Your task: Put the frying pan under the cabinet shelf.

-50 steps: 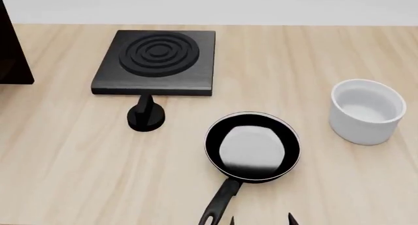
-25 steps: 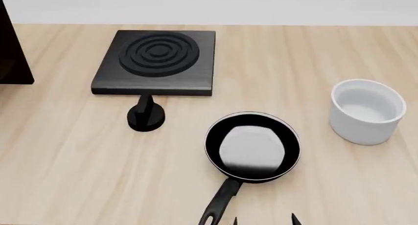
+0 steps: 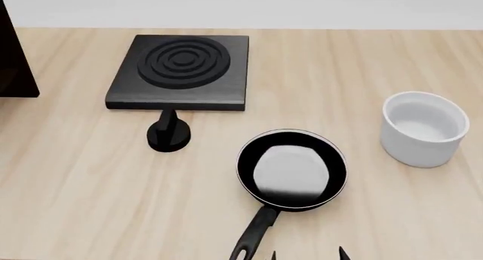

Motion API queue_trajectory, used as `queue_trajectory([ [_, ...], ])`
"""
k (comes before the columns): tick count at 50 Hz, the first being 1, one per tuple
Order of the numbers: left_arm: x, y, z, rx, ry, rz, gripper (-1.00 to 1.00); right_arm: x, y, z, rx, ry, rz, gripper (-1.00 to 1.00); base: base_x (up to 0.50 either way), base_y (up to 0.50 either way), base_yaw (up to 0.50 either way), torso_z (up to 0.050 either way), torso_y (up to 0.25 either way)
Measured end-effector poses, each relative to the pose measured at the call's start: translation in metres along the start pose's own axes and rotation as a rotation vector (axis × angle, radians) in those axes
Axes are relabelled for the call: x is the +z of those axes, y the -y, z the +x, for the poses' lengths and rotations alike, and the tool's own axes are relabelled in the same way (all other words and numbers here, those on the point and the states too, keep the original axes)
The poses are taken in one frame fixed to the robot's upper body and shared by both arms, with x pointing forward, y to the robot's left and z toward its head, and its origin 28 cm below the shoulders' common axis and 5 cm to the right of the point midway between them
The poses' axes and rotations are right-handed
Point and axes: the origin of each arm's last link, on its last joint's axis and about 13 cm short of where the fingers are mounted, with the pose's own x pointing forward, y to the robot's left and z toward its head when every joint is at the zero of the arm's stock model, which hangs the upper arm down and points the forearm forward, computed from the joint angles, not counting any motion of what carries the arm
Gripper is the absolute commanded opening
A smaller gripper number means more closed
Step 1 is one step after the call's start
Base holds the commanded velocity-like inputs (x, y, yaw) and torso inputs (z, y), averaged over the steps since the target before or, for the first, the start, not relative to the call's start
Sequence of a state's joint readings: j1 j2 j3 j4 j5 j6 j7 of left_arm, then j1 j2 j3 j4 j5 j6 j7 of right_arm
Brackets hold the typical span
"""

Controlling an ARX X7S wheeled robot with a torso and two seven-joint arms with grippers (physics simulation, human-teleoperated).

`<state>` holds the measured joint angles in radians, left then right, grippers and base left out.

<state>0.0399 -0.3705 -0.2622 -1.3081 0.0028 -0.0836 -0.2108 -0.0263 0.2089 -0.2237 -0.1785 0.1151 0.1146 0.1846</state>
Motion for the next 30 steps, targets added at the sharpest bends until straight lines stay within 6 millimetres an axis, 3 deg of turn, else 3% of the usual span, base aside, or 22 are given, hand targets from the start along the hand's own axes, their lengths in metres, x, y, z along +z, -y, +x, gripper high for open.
queue_trajectory([
  [13, -0.0001, 0.0000, 0.0000, 0.000, -0.001, 0.000, 1.00, 0.0014, 0.0003, 0.0002, 0.002, 0.005, 0.001, 1.00, 0.00, 0.00, 0.00, 0.000, 0.000],
  [30, -0.0003, 0.0004, -0.0001, -0.001, -0.002, 0.000, 1.00, 0.0020, 0.0004, -0.0015, 0.012, 0.005, 0.008, 1.00, 0.02, 0.50, 0.00, 0.000, 0.000],
])
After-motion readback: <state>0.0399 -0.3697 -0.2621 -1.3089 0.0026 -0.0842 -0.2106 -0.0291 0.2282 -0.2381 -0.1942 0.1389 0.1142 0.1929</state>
